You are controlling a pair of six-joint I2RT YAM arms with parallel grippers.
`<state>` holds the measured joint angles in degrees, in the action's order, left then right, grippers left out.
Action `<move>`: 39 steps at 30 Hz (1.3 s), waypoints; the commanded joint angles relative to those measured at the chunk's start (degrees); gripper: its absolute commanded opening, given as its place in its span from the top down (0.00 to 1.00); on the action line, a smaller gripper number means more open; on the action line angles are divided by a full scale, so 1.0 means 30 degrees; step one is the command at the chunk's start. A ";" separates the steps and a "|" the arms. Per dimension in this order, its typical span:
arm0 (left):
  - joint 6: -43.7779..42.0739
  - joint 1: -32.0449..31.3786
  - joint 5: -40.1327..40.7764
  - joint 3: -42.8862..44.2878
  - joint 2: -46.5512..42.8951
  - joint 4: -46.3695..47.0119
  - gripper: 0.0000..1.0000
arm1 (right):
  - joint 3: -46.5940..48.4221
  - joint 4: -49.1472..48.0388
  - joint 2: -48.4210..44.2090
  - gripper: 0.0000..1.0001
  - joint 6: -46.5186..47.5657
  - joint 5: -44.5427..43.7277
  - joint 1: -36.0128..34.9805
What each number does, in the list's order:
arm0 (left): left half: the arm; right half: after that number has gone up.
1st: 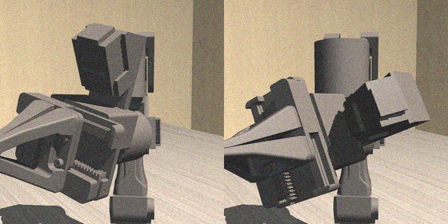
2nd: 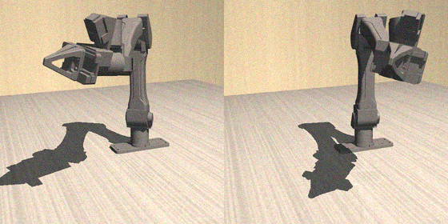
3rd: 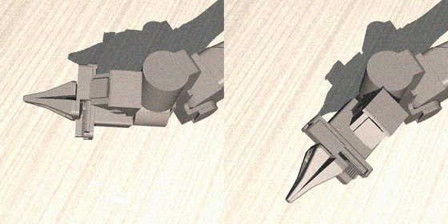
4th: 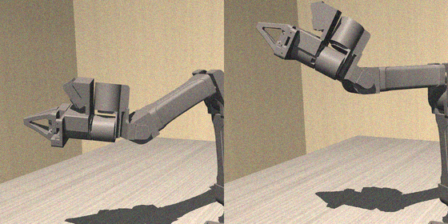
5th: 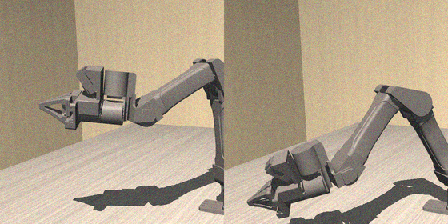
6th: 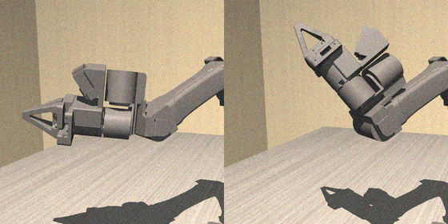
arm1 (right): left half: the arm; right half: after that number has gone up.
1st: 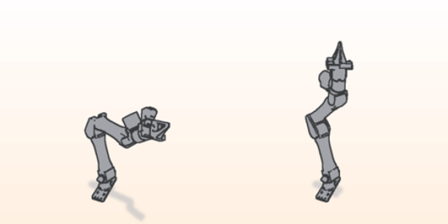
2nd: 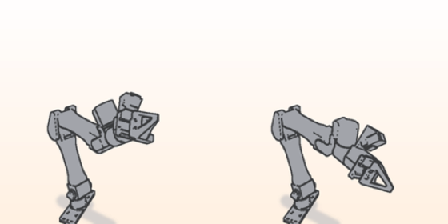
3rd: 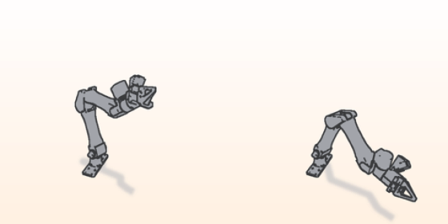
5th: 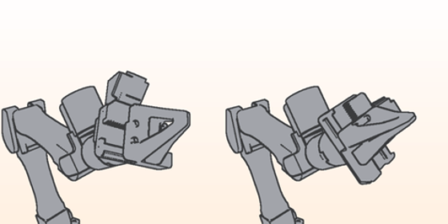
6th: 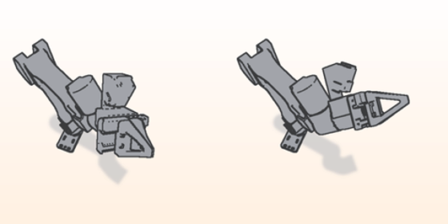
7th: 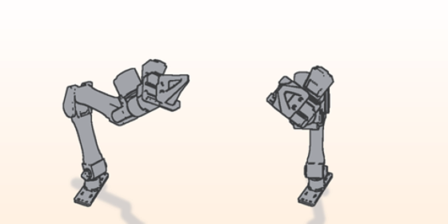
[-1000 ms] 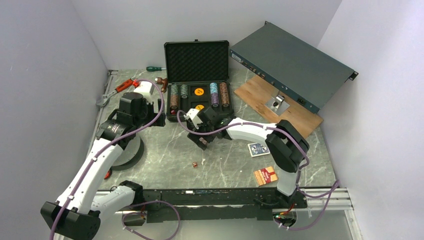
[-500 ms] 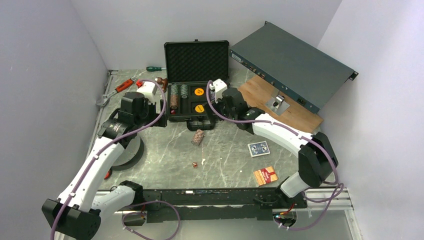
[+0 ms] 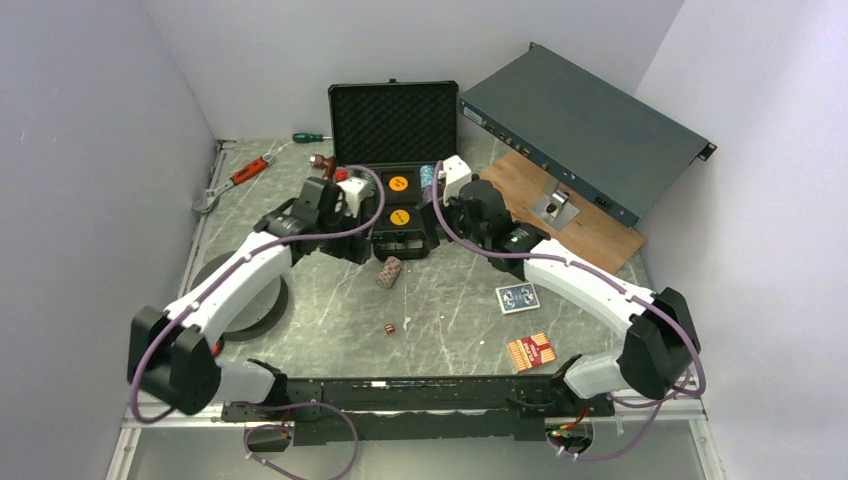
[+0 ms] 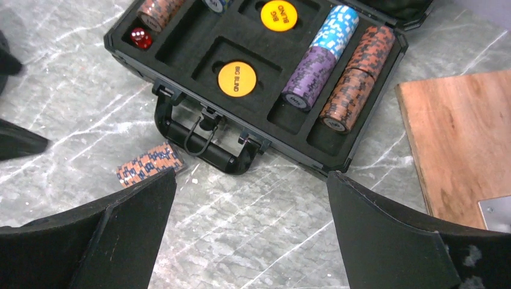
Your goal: Pack up texas hold em set
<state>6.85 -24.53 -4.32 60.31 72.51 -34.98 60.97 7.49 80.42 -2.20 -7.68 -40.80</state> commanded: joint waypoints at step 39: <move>0.0565 -0.5267 0.3051 0.3981 1.0631 0.0567 0.28 | -0.1515 -0.1375 -0.3518 0.00 -0.0143 -0.2123 0.0064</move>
<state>8.14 -39.55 5.65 72.14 103.11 -34.96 56.55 7.29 72.42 -2.09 -10.83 -40.69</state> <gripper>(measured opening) 0.749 0.994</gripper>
